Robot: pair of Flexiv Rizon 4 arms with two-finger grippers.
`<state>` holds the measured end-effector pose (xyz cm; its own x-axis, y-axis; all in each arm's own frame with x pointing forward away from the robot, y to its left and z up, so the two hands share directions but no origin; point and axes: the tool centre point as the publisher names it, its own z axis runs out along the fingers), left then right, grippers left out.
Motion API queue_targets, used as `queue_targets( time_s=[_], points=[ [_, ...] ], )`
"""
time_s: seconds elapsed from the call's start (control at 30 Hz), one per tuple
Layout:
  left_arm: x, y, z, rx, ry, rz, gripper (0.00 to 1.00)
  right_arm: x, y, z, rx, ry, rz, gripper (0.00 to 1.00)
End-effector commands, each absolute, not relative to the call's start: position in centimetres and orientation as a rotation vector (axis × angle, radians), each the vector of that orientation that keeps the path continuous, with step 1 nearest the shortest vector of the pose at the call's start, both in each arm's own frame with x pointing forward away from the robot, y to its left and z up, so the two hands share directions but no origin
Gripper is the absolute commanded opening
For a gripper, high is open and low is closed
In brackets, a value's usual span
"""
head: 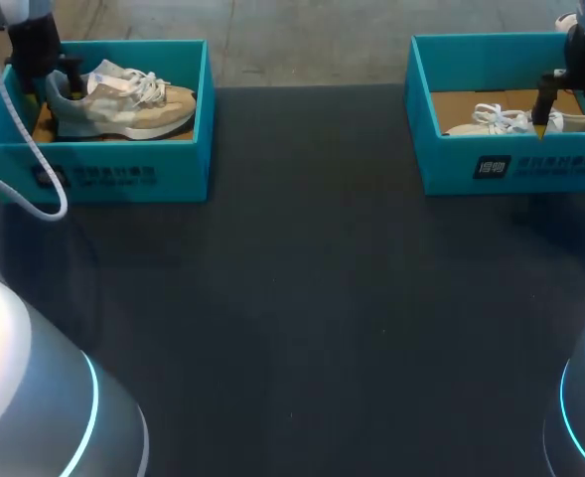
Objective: Take the shoe out of the shoebox, open the shoe tongue, remove and reinsert the insole, then place the shoe into the shoebox
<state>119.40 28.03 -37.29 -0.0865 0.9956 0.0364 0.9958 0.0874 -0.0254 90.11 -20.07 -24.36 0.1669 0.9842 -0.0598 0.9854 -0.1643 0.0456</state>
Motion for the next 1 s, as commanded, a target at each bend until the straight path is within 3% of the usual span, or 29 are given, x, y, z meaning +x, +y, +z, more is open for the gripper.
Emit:
queue_targets(
  time_s=[0.03,0.27,0.7,0.77,0.83,0.97,1.0],
  points=[
    [120.3,28.4,-37.5,-2.089,-2.275,0.015,0.78,90.0,-20.1,-24.4,2.342,1.980,-0.022,1.00],
    [120.2,28.7,-37.8,-2.090,-2.272,0.016,0.80,90.0,-20.1,-24.4,2.342,1.980,-0.022,1.00],
    [119.9,28.3,-39.0,-2.093,-2.240,0.008,0.71,90.0,-20.1,-24.4,2.342,1.980,-0.022,1.00],
    [119.9,28.3,-39.2,-2.090,-2.237,0.009,0.65,90.0,-20.1,-24.4,2.342,1.980,-0.022,1.00],
    [119.9,28.4,-39.2,-2.089,-2.235,0.010,0.50,90.0,-20.1,-24.4,2.342,1.980,-0.022,1.00],
    [119.6,28.4,-39.1,-2.092,-2.232,0.015,0.38,90.0,-20.1,-24.4,2.342,1.980,-0.022,1.00],
    [119.6,28.4,-39.0,-2.095,-2.231,0.016,0.29,90.0,-20.1,-24.4,2.342,1.980,-0.022,1.00]
  ],
)
